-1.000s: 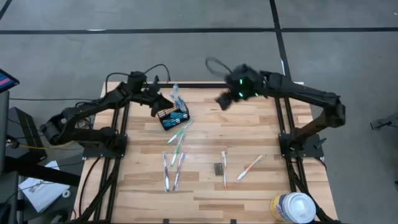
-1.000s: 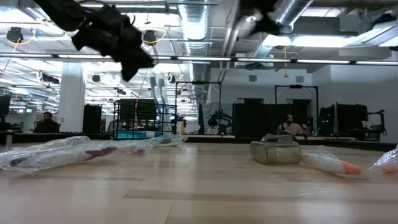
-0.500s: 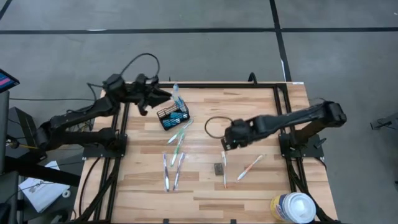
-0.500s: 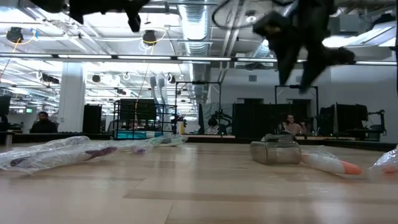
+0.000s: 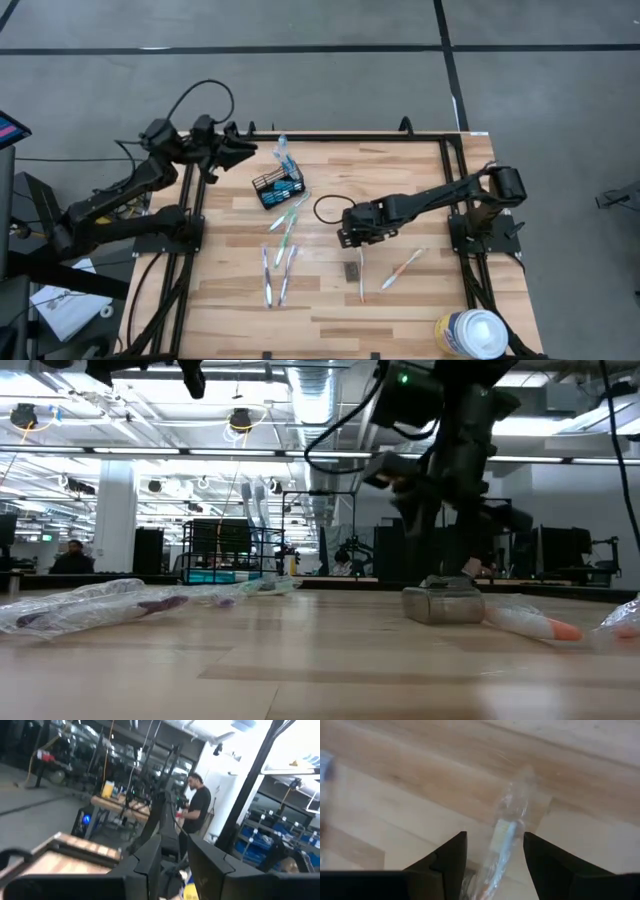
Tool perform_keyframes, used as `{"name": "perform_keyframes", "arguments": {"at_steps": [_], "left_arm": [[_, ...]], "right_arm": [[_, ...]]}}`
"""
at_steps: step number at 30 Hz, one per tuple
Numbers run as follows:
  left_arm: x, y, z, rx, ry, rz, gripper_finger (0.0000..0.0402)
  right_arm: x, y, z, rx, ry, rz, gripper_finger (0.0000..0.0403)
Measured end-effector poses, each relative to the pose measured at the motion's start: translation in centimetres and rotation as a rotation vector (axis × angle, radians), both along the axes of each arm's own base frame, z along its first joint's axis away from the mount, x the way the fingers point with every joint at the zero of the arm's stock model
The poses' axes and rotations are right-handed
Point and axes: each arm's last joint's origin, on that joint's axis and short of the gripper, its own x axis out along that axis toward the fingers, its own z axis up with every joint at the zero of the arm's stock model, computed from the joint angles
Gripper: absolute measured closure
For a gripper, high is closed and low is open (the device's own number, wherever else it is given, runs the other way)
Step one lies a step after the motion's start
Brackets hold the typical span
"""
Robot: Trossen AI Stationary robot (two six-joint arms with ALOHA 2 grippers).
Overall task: Pick & Place toothbrushing station
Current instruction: Put the orange toothbrush into the black organizer
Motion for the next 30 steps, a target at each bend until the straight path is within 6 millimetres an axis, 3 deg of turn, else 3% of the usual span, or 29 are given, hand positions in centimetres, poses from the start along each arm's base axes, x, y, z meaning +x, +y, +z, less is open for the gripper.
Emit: {"name": "perform_keyframes", "arguments": {"at_steps": [4, 22, 30], "left_arm": [[0.0, 0.3, -0.8, 0.008, 0.070, -0.008, 0.0311], [-0.1, 0.6, -2.6, 0.024, 0.219, 0.013, 0.0312], [0.0, 0.6, -2.8, 0.036, 0.228, 0.021, 0.0311]], "right_arm": [[0.2, -0.3, -0.9, 0.013, 0.029, 0.001, 0.0221], [-0.1, -0.8, -0.8, 0.000, 0.058, 0.003, 0.0234], [0.6, -0.9, -3.5, 0.007, 0.123, 0.023, 0.0261]]}}
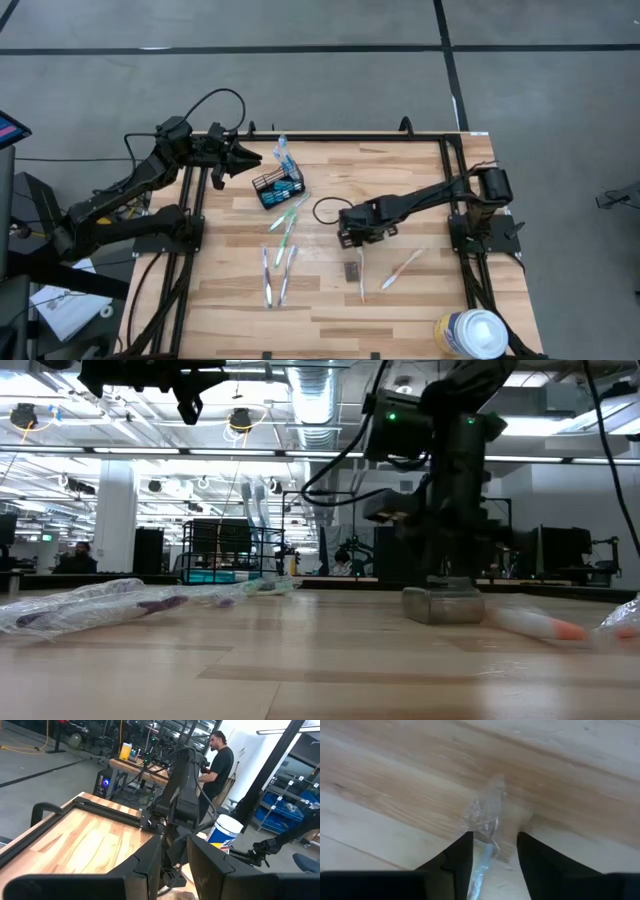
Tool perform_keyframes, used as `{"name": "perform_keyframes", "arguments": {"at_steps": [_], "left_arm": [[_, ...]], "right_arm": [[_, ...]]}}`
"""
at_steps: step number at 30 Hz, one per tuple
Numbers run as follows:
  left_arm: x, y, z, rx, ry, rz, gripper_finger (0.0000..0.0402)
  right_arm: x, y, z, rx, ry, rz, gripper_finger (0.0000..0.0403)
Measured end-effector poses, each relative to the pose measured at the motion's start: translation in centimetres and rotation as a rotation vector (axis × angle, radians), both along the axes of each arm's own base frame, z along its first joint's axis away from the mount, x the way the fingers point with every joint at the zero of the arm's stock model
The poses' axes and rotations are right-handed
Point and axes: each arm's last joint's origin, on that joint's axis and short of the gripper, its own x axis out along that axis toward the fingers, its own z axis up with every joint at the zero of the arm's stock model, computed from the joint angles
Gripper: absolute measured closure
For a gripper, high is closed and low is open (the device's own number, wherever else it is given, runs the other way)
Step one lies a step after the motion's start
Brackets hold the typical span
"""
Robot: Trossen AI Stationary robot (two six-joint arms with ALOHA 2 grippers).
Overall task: Pick & Place toothbrushing station
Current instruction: Put the orange toothbrush into the black organizer
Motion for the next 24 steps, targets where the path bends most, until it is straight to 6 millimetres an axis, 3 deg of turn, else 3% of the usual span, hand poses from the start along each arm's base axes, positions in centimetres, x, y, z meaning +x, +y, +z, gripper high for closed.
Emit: {"name": "perform_keyframes", "arguments": {"at_steps": [4, 8, 15, 20, 24], "left_arm": [[0.0, 0.0, 0.0, -0.003, 0.002, 0.003, 0.0311], [0.0, 0.0, -0.1, -0.006, 0.005, 0.003, 0.0312], [0.0, 0.0, -0.1, -0.008, 0.008, 0.003, 0.0311], [-0.1, 0.1, -0.1, -0.007, 0.009, 0.014, 0.0311], [-0.1, 0.2, -0.1, -0.005, 0.010, 0.027, 0.0311]], "right_arm": [[0.5, -0.3, -0.6, 0.043, -0.017, 0.033, 0.0291], [0.8, -0.9, -0.7, 0.044, -0.058, 0.100, 0.0380], [1.5, -3.2, 0.6, 0.003, -0.202, 0.131, 0.0402], [2.1, -5.3, 5.2, -0.149, -0.468, 0.105, 0.0403], [1.5, -6.7, 9.1, -0.333, -0.624, 0.074, 0.0403]]}}
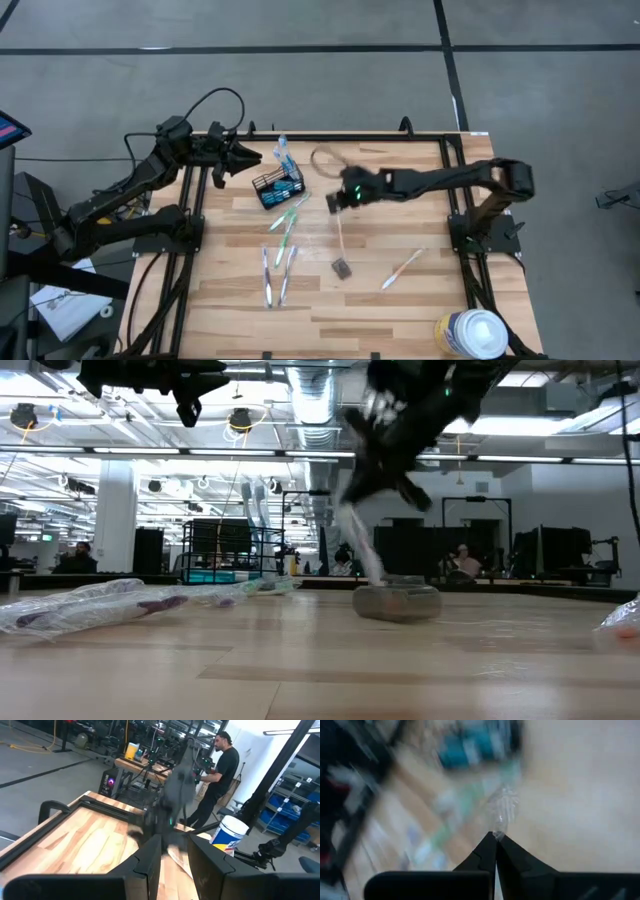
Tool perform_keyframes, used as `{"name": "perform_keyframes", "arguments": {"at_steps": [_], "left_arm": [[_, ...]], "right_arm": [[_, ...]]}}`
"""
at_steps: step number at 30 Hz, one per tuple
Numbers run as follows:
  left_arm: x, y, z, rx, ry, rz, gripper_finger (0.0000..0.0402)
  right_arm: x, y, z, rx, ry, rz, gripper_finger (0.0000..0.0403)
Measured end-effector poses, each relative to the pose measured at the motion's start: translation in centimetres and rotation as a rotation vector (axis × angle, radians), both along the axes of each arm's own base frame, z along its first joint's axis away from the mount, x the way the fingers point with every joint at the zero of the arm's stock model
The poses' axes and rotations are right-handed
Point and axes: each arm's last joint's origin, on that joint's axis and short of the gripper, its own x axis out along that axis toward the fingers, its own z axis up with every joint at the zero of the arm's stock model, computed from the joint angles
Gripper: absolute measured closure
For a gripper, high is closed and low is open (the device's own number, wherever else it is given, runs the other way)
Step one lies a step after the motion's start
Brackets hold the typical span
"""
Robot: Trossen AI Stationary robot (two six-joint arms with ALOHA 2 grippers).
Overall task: Pick & Place toothbrushing station
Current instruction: Put the orange toothbrush into the black organizer
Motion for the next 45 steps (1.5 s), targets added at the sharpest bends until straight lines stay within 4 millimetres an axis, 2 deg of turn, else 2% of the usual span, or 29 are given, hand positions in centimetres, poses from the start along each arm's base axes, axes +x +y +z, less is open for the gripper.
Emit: {"name": "perform_keyframes", "arguments": {"at_steps": [5, 9, 11, 19, 22, 25, 27, 38, 42, 45], "left_arm": [[0.0, 0.0, 0.0, 0.023, 0.002, 0.016, 0.0311], [0.0, 0.1, 0.0, 0.023, 0.004, 0.026, 0.0311], [0.0, 0.1, 0.0, 0.023, 0.004, 0.026, 0.0311], [0.2, 0.3, -0.3, 0.013, 0.014, 0.026, 0.0311], [0.4, 0.5, -0.5, 0.002, 0.026, 0.025, 0.0312], [0.6, 0.7, -0.7, -0.005, 0.035, 0.025, 0.0311], [0.8, 0.8, -0.8, -0.006, 0.040, 0.024, 0.0312], [1.0, 1.0, -1.1, 0.006, 0.051, 0.022, 0.0311], [1.0, 1.0, -1.1, 0.003, 0.052, 0.022, 0.0312], [1.0, 1.0, -1.1, 0.002, 0.052, 0.021, 0.0312]], "right_arm": [[-1.2, -1.2, 5.7, -0.283, -0.246, -0.113, 0.0403], [-1.9, -2.3, 8.6, -0.444, -0.379, -0.175, 0.0403], [-2.0, -3.0, 9.3, -0.487, -0.436, -0.198, 0.0403], [-1.1, -4.7, 10.1, -0.535, -0.596, -0.221, 0.0403], [-0.8, -4.9, 9.7, -0.521, -0.588, -0.185, 0.0403], [0.3, -5.0, 10.1, -0.521, -0.630, -0.173, 0.0403], [0.8, -4.9, 9.5, -0.507, -0.596, -0.148, 0.0403], [6.9, -5.9, 10.2, -0.462, -0.676, -0.011, 0.0403], [7.8, -6.2, 10.3, -0.459, -0.619, 0.003, 0.0403], [7.5, -6.2, 10.4, -0.476, -0.582, 0.003, 0.0403]]}}
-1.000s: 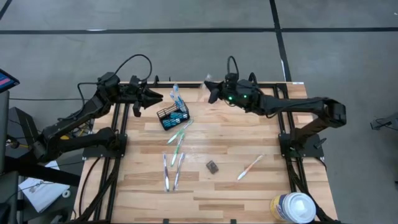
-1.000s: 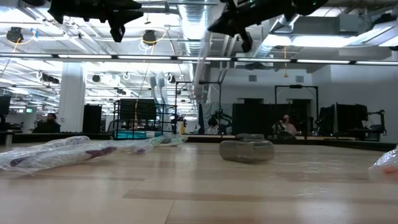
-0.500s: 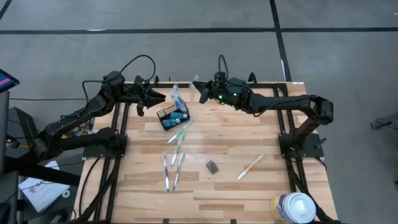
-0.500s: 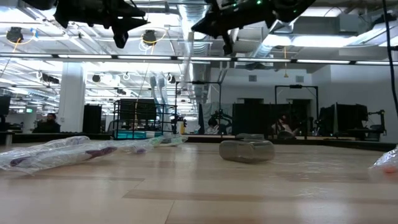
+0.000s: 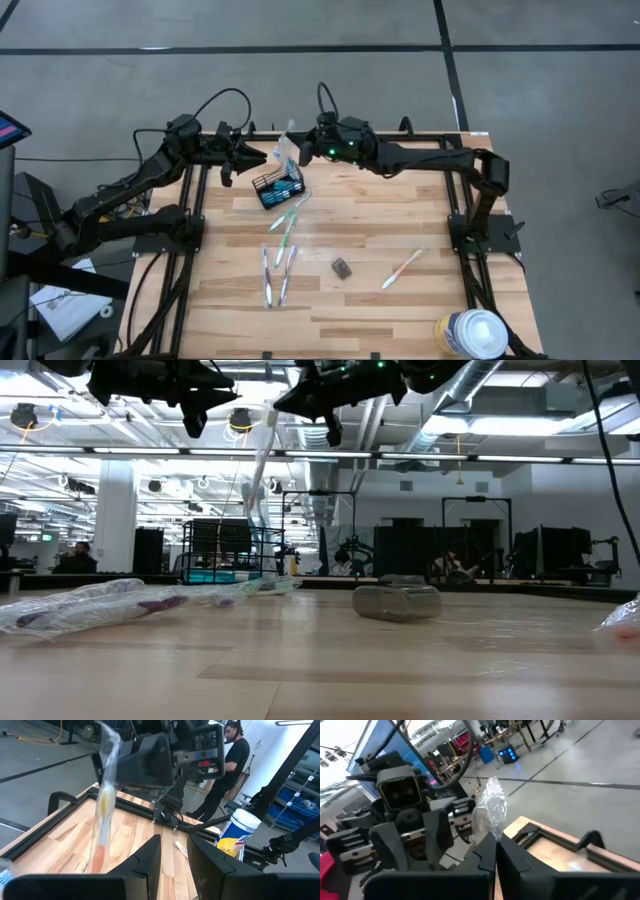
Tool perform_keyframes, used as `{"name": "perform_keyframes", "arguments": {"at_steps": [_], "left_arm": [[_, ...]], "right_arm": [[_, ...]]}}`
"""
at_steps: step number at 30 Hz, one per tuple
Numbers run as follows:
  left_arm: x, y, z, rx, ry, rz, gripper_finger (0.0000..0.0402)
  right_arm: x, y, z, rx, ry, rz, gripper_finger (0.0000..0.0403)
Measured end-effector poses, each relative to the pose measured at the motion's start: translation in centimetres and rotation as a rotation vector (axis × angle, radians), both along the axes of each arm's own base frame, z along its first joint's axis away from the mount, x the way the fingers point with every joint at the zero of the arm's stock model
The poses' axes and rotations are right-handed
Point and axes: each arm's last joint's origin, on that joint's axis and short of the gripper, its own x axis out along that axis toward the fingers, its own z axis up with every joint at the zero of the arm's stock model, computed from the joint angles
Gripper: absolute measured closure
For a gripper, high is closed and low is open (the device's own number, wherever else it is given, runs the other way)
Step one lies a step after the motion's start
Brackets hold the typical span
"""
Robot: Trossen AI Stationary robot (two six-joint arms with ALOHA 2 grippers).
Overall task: Pick & Place toothbrushing station
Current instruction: Put the orange toothbrush into the black organizer
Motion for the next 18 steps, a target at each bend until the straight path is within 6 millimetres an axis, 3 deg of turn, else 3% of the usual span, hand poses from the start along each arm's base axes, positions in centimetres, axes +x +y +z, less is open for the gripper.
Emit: {"name": "perform_keyframes", "arguments": {"at_steps": [4, 18], "left_arm": [[0.00, 0.00, 0.01, 0.001, -0.001, 0.000, 0.0312], [0.00, -0.01, 0.02, 0.003, -0.002, -0.002, 0.0312]], "right_arm": [[-0.71, 0.20, 0.67, -0.019, 0.037, 0.000, 0.0403], [-0.78, 0.44, -0.07, -0.019, 0.108, 0.032, 0.0403]]}}
